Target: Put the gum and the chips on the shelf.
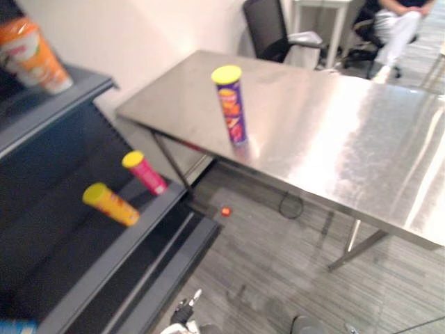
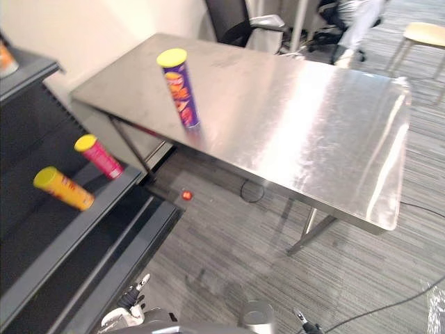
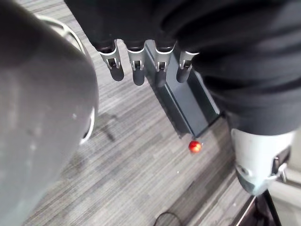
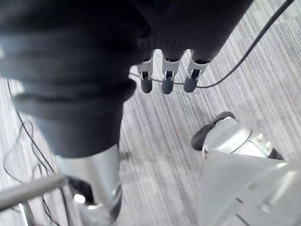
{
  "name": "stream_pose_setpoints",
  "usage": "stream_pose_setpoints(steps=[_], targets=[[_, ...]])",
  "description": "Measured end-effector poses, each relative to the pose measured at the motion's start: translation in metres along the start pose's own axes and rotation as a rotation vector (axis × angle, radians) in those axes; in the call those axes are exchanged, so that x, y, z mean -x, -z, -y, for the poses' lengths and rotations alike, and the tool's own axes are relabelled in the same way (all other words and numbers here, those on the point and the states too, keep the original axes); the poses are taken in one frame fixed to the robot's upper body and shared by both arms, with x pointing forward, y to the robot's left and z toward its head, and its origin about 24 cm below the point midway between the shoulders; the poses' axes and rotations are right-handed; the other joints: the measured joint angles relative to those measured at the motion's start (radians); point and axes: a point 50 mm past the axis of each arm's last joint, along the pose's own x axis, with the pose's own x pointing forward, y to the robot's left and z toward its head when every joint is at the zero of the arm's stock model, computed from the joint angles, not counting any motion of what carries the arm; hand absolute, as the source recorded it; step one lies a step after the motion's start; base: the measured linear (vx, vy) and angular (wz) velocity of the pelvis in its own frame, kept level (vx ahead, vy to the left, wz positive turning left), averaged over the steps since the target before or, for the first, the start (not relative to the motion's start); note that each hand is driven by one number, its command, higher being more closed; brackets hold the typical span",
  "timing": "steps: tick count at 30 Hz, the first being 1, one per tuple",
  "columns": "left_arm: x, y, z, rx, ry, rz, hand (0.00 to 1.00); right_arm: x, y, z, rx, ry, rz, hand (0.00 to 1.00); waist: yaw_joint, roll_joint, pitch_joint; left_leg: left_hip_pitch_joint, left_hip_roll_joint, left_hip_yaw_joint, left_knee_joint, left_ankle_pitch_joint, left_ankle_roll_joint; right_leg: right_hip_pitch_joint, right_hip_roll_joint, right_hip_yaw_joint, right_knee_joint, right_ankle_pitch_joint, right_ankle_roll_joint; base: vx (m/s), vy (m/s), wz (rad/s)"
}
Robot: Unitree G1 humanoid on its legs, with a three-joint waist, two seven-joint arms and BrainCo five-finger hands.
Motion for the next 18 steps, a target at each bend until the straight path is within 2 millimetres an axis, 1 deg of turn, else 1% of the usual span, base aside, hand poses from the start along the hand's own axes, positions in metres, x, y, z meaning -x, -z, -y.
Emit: stream_pose_setpoints(steps=[1, 2, 3, 4, 5, 6, 7, 8, 9, 10, 13, 14, 15, 16, 18], targets=[[0.0, 0.0, 0.0, 0.0, -0.001, -0.001, 0.0, 0.0, -0.001, 0.001, -0.011, 0.006, 0.005, 0.0, 0.0, 0.0, 0.0, -0.008, -0.011, -0.024, -0.038, 0.003, -0.001, 0.0, 0.001, 0.02, 0.0, -0.004, 0.0, 0.07, 0.181, -1.12], [0.0, 0.001, -0.001, 0.001, -0.003, -0.003, 0.0, 0.0, -0.003, 0.003, -0.025, 0.013, 0.011, 0.0, 0.001, 0.0, 0.0, -0.019, -0.028, -0.07, -0.124, 0.021, 0.0, -0.005, 0.002, 0.058, 0.0, -0.005, 0.015, 0.05, 0.179, -0.77], [0.001, 0.002, -0.002, 0.001, -0.004, -0.006, 0.0, -0.001, -0.005, 0.004, -0.028, 0.016, 0.016, 0.0, 0.0, 0.003, -0.002, -0.024, -0.04, -0.091, -0.164, 0.045, 0.001, -0.007, 0.004, 0.073, 0.001, -0.003, 0.028, 0.09, 0.256, -0.9], [0.001, 0.007, -0.002, 0.004, -0.007, -0.022, 0.0, 0.0, -0.006, 0.009, -0.037, 0.029, 0.02, 0.0, 0.002, 0.016, -0.007, -0.027, -0.048, -0.135, -0.236, 0.12, 0.005, -0.009, 0.017, 0.102, 0.003, -0.006, 0.058, 0.16, 0.326, -0.76], [0.002, 0.007, -0.006, 0.007, -0.018, -0.024, 0.0, 0.001, -0.001, 0.011, -0.058, 0.04, 0.011, 0.0, 0.004, 0.002, -0.022, -0.019, -0.067, -0.147, -0.225, 0.125, -0.031, -0.003, 0.002, 0.13, 0.004, -0.009, 0.077, 0.14, 0.274, -0.61], [0.002, 0.006, -0.008, 0.001, -0.022, -0.024, 0.0, 0.002, 0.005, 0.014, -0.059, 0.044, -0.004, 0.0, -0.001, -0.008, -0.033, -0.02, -0.08, -0.145, -0.226, 0.111, -0.029, -0.003, -0.011, 0.13, -0.006, -0.005, 0.083, 0.16, 0.246, -0.33], [0.001, 0.003, -0.013, -0.005, -0.035, -0.015, 0.0, 0.005, 0.017, 0.015, -0.074, 0.047, -0.034, 0.0, 0.002, -0.04, -0.046, -0.022, -0.103, -0.125, -0.222, 0.095, -0.02, -0.002, -0.039, 0.138, -0.027, 0.001, 0.093, 0.13, 0.184, -0.18], [0.002, 0.002, -0.02, 0.003, -0.054, -0.013, 0.0, 0.008, 0.026, 0.015, -0.108, 0.054, -0.057, 0.0, 0.005, -0.06, -0.058, -0.022, -0.12, -0.111, -0.222, 0.083, -0.013, 0.002, -0.057, 0.146, -0.053, 0.014, 0.095, 0.18, 0.261, -0.23], [0.003, 0.003, -0.022, 0.012, -0.065, -0.018, 0.0, 0.009, 0.03, 0.014, -0.121, 0.056, -0.067, 0.0, 0.003, -0.066, -0.062, -0.018, -0.13, -0.1, -0.227, 0.077, -0.011, 0.006, -0.066, 0.142, -0.068, 0.028, 0.1, 0.14, 0.226, -0.25], [0.003, 0.005, -0.024, 0.009, -0.069, -0.024, 0.0, 0.009, 0.032, 0.014, -0.136, 0.058, -0.07, 0.0, 0.004, -0.061, -0.063, -0.012, -0.141, -0.091, -0.23, 0.07, -0.006, 0.015, -0.076, 0.134, -0.09, 0.046, 0.106, 0.11, 0.159, -0.19], [0.004, 0.009, -0.028, -0.006, -0.078, -0.039, 0.0, 0.009, 0.031, 0.016, -0.144, 0.063, -0.068, 0.0, 0.003, -0.054, -0.074, 0.02, -0.161, -0.071, -0.265, 0.072, -0.003, 0.031, -0.092, 0.13, -0.12, 0.061, 0.12, 0.08, 0.08, -0.17], [0.005, 0.012, -0.027, -0.035, -0.073, -0.051, 0.0, 0.009, 0.03, 0.018, -0.144, 0.068, -0.066, 0.0, 0.001, -0.039, -0.087, 0.032, -0.166, -0.064, -0.285, 0.078, -0.006, 0.034, -0.094, 0.13, -0.131, 0.062, 0.123, 0.09, 0.013, -0.12], [0.005, 0.016, -0.026, -0.061, -0.067, -0.07, 0.0, 0.009, 0.029, 0.018, -0.143, 0.069, -0.063, 0.0, 0.0, -0.031, -0.1, 0.038, -0.171, -0.059, -0.311, 0.087, -0.006, 0.031, -0.095, 0.13, -0.143, 0.065, 0.126, 0.09, 0.003, -0.11], [0.006, 0.018, -0.025, -0.07, -0.063, -0.079, 0.0, 0.009, 0.028, 0.018, -0.142, 0.069, -0.061, 0.0, -0.001, -0.03, -0.103, 0.043, -0.172, -0.053, -0.324, 0.092, -0.007, 0.029, -0.095, 0.132, -0.148, 0.067, 0.129, 0.08, -0.014, -0.18], [0.006, 0.021, -0.022, -0.114, -0.048, -0.092, 0.0, 0.007, 0.024, 0.016, -0.141, 0.063, -0.05, 0.0, 0.0, -0.009, -0.119, 0.058, -0.175, -0.037, -0.367, 0.106, -0.011, 0.017, -0.092, 0.144, -0.16, 0.072, 0.132, 0.08, -0.022, -0.21]])
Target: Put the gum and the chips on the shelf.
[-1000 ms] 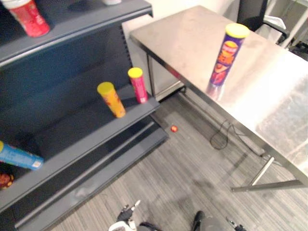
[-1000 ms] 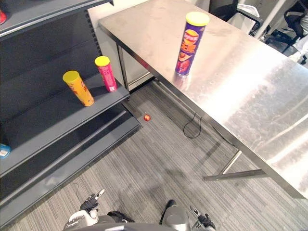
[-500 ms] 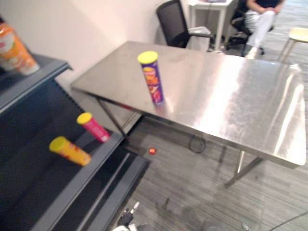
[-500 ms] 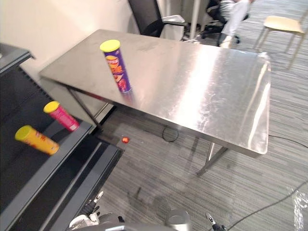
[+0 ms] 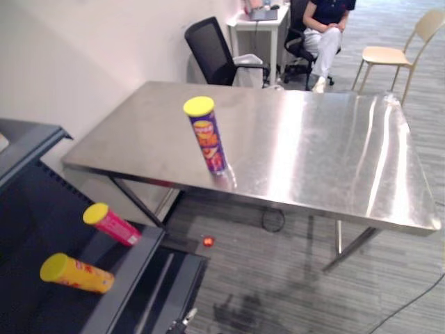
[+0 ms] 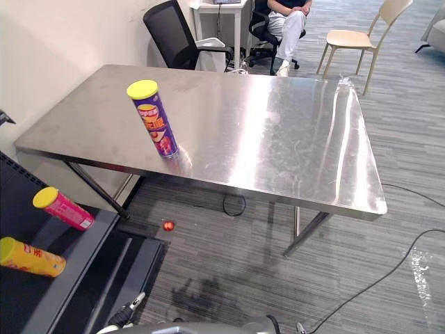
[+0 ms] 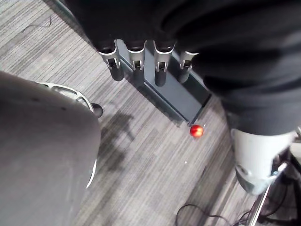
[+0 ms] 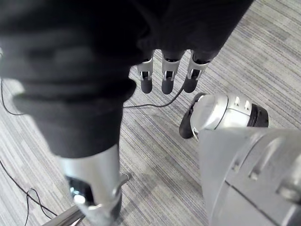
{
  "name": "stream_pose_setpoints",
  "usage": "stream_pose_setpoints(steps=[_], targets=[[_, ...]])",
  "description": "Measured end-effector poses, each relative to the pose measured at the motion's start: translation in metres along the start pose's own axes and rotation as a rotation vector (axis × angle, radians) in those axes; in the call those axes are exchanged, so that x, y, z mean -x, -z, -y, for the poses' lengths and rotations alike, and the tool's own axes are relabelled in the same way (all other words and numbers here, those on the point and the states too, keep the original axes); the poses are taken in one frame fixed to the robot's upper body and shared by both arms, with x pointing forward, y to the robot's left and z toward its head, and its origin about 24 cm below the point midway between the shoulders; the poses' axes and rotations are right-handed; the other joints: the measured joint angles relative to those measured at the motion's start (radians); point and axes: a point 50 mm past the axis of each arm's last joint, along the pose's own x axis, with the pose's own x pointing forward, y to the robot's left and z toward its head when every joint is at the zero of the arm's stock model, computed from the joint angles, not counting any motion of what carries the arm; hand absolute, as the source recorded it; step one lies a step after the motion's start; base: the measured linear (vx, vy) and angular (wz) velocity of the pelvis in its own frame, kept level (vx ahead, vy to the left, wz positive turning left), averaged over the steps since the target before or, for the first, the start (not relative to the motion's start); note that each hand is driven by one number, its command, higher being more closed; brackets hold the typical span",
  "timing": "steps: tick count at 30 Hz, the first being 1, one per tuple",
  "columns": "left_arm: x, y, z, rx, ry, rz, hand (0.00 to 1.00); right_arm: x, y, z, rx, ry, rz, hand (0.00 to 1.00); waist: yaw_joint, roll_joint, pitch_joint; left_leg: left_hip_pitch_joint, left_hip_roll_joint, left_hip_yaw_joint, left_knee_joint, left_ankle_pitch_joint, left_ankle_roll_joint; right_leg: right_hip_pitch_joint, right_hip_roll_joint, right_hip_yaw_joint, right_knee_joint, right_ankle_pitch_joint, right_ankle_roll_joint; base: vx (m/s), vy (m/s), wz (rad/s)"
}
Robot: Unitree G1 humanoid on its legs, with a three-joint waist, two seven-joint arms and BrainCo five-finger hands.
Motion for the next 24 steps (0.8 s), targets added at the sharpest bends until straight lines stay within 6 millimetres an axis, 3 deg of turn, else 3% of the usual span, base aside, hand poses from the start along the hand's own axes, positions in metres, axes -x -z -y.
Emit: stream_pose_setpoints(steps=[3, 9, 10, 11, 13, 15, 16, 17, 18, 21, 24], targets=[[0.0, -0.001, 0.0, -0.012, 0.002, 0.002, 0.0, -0.001, -0.005, -0.002, -0.001, -0.002, 0.012, 0.0, 0.002, -0.006, -0.002, 0.015, 0.0, 0.013, -0.038, 0.015, -0.001, -0.005, 0.007, 0.004, -0.016, 0.016, 0.003, 0.03, -0.018, -0.16], [-0.001, -0.006, -0.003, -0.044, -0.003, 0.023, 0.0, -0.006, -0.042, 0.002, -0.14, 0.047, 0.119, 0.0, 0.011, -0.024, -0.011, 0.025, 0.003, 0.028, -0.064, 0.018, 0.001, -0.02, 0.019, 0.012, -0.052, 0.085, 0.0, -0.01, 0.009, -0.19], [-0.001, -0.008, -0.005, -0.047, -0.006, 0.03, 0.0, -0.006, -0.06, 0.005, -0.207, 0.072, 0.179, 0.0, 0.016, -0.037, -0.018, 0.024, -0.001, 0.033, -0.07, 0.02, 0.004, -0.028, 0.017, 0.015, -0.052, 0.091, 0.0, -0.03, 0.005, -0.1], [-0.001, -0.008, -0.004, -0.046, -0.006, 0.032, 0.0, -0.006, -0.069, 0.006, -0.227, 0.077, 0.21, 0.0, 0.022, -0.04, -0.02, 0.024, -0.001, 0.039, -0.071, 0.02, 0.004, -0.033, 0.017, 0.018, -0.052, 0.092, 0.0, -0.05, 0.002, -0.22], [-0.001, -0.009, -0.005, -0.047, -0.007, 0.037, 0.0, -0.002, -0.106, 0.003, -0.266, 0.084, 0.34, 0.0, 0.024, -0.042, -0.025, 0.024, -0.007, 0.051, -0.076, 0.021, 0.005, -0.043, 0.012, 0.021, -0.054, 0.095, 0.0, -0.04, -0.013, -0.19], [0.0, -0.006, -0.004, -0.045, -0.013, 0.031, 0.0, 0.016, -0.163, -0.004, -0.284, 0.072, 0.577, 0.0, 0.022, -0.034, -0.03, 0.024, -0.013, 0.053, -0.092, 0.031, 0.008, -0.055, 0.01, 0.022, -0.054, 0.094, 0.0, -0.05, -0.039, -0.07], [0.0, -0.006, -0.005, -0.045, -0.015, 0.029, 0.0, 0.025, -0.178, -0.007, -0.293, 0.063, 0.653, 0.0, 0.021, -0.032, -0.031, 0.024, -0.014, 0.053, -0.098, 0.036, 0.008, -0.056, 0.011, 0.021, -0.056, 0.094, 0.0, -0.04, -0.053, -0.01], [0.0, -0.005, -0.004, -0.043, -0.02, 0.027, 0.0, 0.052, -0.213, -0.021, -0.277, 0.021, 0.841, 0.0, 0.02, -0.029, -0.033, 0.024, -0.015, 0.051, -0.107, 0.044, 0.007, -0.056, 0.011, 0.018, -0.064, 0.094, 0.0, -0.05, -0.065, -0.02], [0.0, -0.004, -0.003, -0.042, -0.019, 0.027, 0.0, 0.07, -0.229, -0.029, -0.251, 0.007, 0.95, 0.0, 0.017, -0.03, -0.032, 0.024, -0.014, 0.051, -0.113, 0.048, 0.006, -0.058, 0.014, 0.019, -0.066, 0.094, 0.001, -0.05, -0.072, -0.01], [0.001, -0.005, 0.004, -0.055, 0.002, 0.045, 0.0, 0.118, -0.262, -0.053, -0.205, -0.023, 1.224, 0.0, 0.023, -0.023, -0.041, 0.029, -0.014, 0.044, -0.159, 0.084, 0.004, -0.066, 0.022, 0.011, -0.066, 0.094, 0.001, -0.07, -0.078, 0.07], [0.001, -0.006, 0.005, -0.093, 0.012, 0.053, 0.0, 0.138, -0.272, -0.073, -0.171, -0.059, 1.326, 0.0, 0.023, -0.033, -0.044, 0.025, -0.014, 0.026, -0.166, 0.097, 0.006, -0.064, 0.024, -0.005, -0.067, 0.093, 0.001, -0.08, -0.07, 0.13]])
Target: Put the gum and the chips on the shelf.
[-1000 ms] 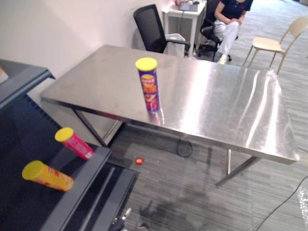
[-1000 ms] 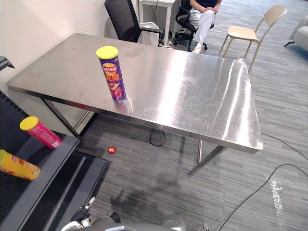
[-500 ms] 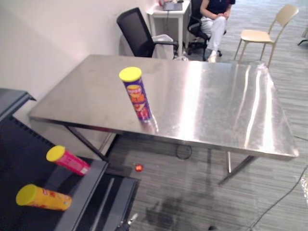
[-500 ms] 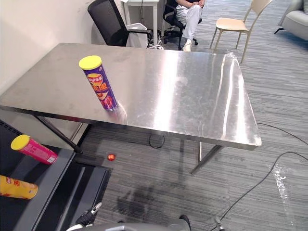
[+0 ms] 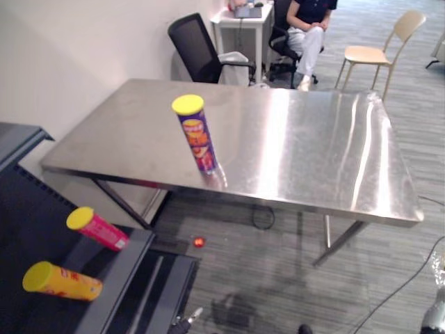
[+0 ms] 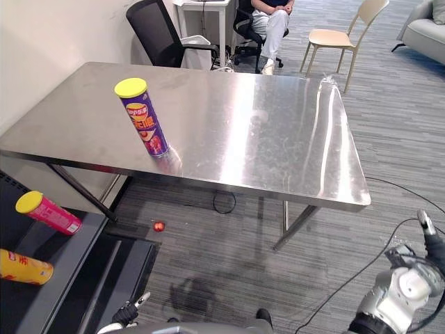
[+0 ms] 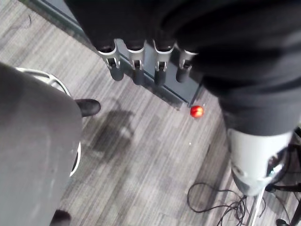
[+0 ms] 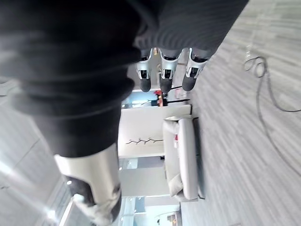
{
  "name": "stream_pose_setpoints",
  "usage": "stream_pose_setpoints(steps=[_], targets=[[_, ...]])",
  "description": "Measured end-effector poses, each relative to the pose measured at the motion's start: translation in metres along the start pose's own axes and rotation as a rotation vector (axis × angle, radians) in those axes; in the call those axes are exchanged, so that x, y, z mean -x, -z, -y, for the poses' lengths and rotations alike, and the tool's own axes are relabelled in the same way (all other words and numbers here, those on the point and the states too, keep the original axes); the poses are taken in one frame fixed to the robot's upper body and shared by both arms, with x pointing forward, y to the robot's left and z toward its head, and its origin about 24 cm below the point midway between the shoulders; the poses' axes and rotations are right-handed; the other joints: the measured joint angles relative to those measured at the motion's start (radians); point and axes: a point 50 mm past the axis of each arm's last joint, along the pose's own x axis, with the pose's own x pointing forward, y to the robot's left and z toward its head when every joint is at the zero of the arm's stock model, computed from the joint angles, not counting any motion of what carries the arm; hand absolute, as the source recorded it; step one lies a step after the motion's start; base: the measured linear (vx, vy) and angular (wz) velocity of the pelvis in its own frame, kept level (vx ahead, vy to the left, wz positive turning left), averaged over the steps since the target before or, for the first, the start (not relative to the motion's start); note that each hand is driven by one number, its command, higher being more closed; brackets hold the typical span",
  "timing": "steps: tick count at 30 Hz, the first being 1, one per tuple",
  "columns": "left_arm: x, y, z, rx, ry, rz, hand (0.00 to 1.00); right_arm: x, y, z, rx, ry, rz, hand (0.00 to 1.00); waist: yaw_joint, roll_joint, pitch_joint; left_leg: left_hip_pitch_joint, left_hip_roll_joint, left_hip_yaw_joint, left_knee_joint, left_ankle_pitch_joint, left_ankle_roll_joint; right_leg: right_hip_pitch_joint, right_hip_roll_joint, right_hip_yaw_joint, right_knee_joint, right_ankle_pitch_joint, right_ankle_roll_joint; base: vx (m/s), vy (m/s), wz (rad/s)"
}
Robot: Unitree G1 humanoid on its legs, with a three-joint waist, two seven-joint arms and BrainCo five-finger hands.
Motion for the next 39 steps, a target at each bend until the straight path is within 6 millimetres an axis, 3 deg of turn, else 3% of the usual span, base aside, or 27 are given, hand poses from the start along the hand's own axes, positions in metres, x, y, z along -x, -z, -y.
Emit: stream_pose_setpoints(steps=[6, 11, 19, 27, 39], targets=[[0.0, 0.0, 0.0, -0.038, 0.011, 0.005, 0.0, 0.024, -0.046, -0.07, -0.048, -0.38, 0.209, 0.0, 0.001, -0.015, 0.002, -0.001, -0.003, -0.008, -0.007, 0.01, -0.001, -0.005, -0.002, -0.003, 0.005, -0.004, 0.003, -0.08, -0.036, -0.01], [0.0, -0.004, -0.001, -0.1, 0.036, 0.02, 0.0, 0.053, -0.053, -0.124, -0.049, -0.778, 0.244, 0.0, 0.014, -0.032, -0.013, -0.013, -0.005, -0.059, -0.006, 0.022, 0.004, 0.013, -0.003, -0.046, 0.001, -0.004, 0.003, -0.04, -0.039, 0.23], [-0.001, -0.016, 0.002, -0.125, 0.049, 0.068, 0.0, 0.084, -0.058, -0.204, -0.116, -1.095, 0.224, 0.0, 0.067, -0.044, -0.014, -0.037, -0.008, -0.122, -0.001, 0.041, 0.009, 0.041, -0.004, -0.109, -0.013, -0.003, 0.002, -0.02, -0.023, 0.24], [-0.002, -0.021, 0.006, -0.112, 0.05, 0.083, 0.0, 0.091, -0.055, -0.244, -0.09, -1.16, 0.153, 0.0, 0.086, -0.028, 0.018, -0.039, -0.009, -0.154, -0.003, 0.044, 0.009, 0.066, -0.004, -0.143, -0.024, -0.004, 0.002, -0.01, -0.016, 0.11], [-0.003, -0.034, 0.011, -0.07, 0.052, 0.133, 0.0, 0.088, -0.07, -0.28, -0.081, -1.159, 0.13, 0.0, 0.116, -0.021, 0.078, -0.073, -0.015, -0.213, -0.001, 0.053, 0.011, 0.072, -0.004, -0.2, -0.036, -0.004, 0.002, 0.0, -0.016, 0.13]])
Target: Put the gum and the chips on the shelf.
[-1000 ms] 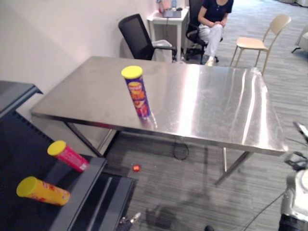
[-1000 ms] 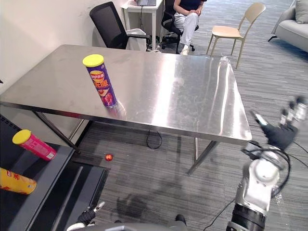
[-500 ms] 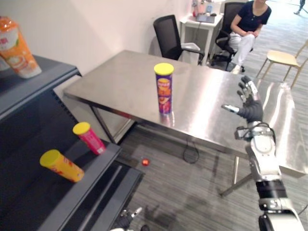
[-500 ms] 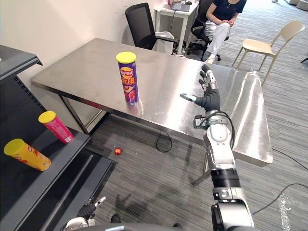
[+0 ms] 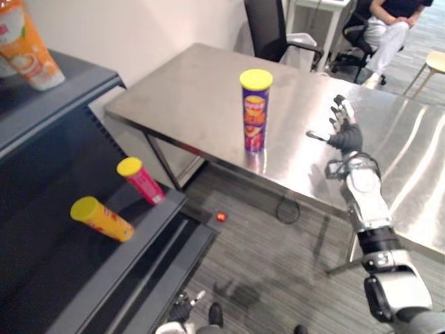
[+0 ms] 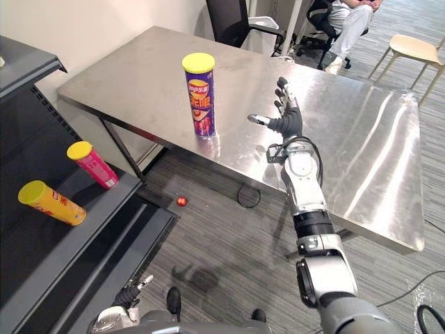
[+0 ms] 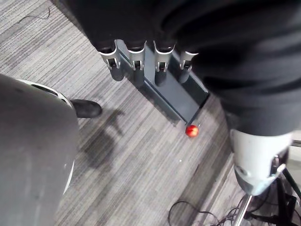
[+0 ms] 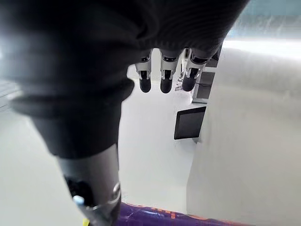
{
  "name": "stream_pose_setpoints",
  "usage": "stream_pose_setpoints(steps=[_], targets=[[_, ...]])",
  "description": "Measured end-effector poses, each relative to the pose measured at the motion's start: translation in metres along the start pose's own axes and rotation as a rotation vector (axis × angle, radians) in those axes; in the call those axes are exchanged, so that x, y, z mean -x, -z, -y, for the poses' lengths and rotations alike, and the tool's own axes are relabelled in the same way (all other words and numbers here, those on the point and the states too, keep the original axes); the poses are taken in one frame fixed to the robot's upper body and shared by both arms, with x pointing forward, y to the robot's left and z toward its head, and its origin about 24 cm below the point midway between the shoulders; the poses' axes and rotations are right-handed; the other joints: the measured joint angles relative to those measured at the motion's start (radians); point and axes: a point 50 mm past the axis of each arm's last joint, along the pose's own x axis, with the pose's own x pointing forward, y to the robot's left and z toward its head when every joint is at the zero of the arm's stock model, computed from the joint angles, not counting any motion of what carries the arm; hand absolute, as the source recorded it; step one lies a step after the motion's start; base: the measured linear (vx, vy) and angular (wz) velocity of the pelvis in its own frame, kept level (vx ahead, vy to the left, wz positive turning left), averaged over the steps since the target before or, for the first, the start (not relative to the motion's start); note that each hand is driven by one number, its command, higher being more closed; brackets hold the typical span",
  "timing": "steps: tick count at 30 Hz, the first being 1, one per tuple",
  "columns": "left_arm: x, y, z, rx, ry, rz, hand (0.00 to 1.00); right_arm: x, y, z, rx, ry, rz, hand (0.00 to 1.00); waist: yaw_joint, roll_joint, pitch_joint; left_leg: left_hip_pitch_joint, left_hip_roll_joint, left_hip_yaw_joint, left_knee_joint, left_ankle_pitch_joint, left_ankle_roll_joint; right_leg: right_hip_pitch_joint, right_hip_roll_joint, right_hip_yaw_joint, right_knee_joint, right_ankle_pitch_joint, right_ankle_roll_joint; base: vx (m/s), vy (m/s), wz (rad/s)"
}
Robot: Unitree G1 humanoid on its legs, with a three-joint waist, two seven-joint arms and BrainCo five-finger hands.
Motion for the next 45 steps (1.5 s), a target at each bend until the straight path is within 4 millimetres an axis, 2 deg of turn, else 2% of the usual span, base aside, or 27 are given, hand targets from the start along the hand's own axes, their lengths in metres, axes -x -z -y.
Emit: stream_pose_setpoints(steps=[4, 18, 25, 32, 38, 45], targets=[[-0.001, -0.005, 0.002, -0.004, 0.007, 0.022, 0.0, -0.01, -0.012, -0.008, 0.002, -0.027, 0.035, 0.0, 0.004, 0.003, 0.024, -0.003, -0.001, -0.017, 0.0, 0.0, 0.0, 0.006, 0.0, -0.013, -0.002, 0.0, 0.0, -0.02, -0.016, 0.09], [-0.001, -0.011, 0.003, -0.003, 0.011, 0.047, 0.0, -0.021, -0.023, -0.031, 0.017, -0.125, 0.058, 0.0, 0.019, 0.001, 0.04, -0.031, -0.004, -0.042, -0.003, 0.006, -0.001, 0.007, -0.001, -0.043, -0.015, 0.0, 0.0, -0.02, -0.013, 0.05], [-0.001, -0.013, 0.003, -0.002, 0.011, 0.054, 0.0, -0.03, -0.029, -0.034, 0.023, -0.129, 0.056, 0.0, 0.023, -0.002, 0.044, -0.033, -0.002, -0.043, 0.0, 0.011, -0.001, 0.007, -0.001, -0.044, -0.014, 0.0, 0.0, -0.01, -0.008, 0.01], [-0.001, -0.013, 0.003, 0.027, 0.009, 0.053, 0.0, -0.047, -0.055, -0.037, 0.026, -0.132, 0.108, 0.0, 0.026, -0.003, 0.044, -0.065, 0.022, -0.047, -0.003, 0.03, -0.009, -0.034, 0.02, -0.042, 0.006, 0.0, 0.0, -0.07, -0.027, -0.01], [-0.002, -0.014, 0.003, 0.032, 0.008, 0.057, 0.0, -0.052, -0.057, -0.037, 0.011, -0.126, 0.088, 0.0, 0.028, -0.007, 0.046, -0.084, 0.029, -0.068, -0.006, 0.046, -0.011, -0.046, 0.028, -0.05, 0.018, 0.0, 0.0, -0.07, -0.008, 0.07], [-0.004, -0.022, 0.0, 0.007, 0.01, 0.075, 0.0, -0.058, -0.063, -0.037, -0.002, -0.117, 0.091, 0.0, 0.039, -0.03, 0.051, -0.12, 0.038, -0.095, -0.006, 0.058, -0.013, -0.065, 0.04, -0.073, 0.017, 0.001, -0.001, -0.03, -0.007, 0.1]])
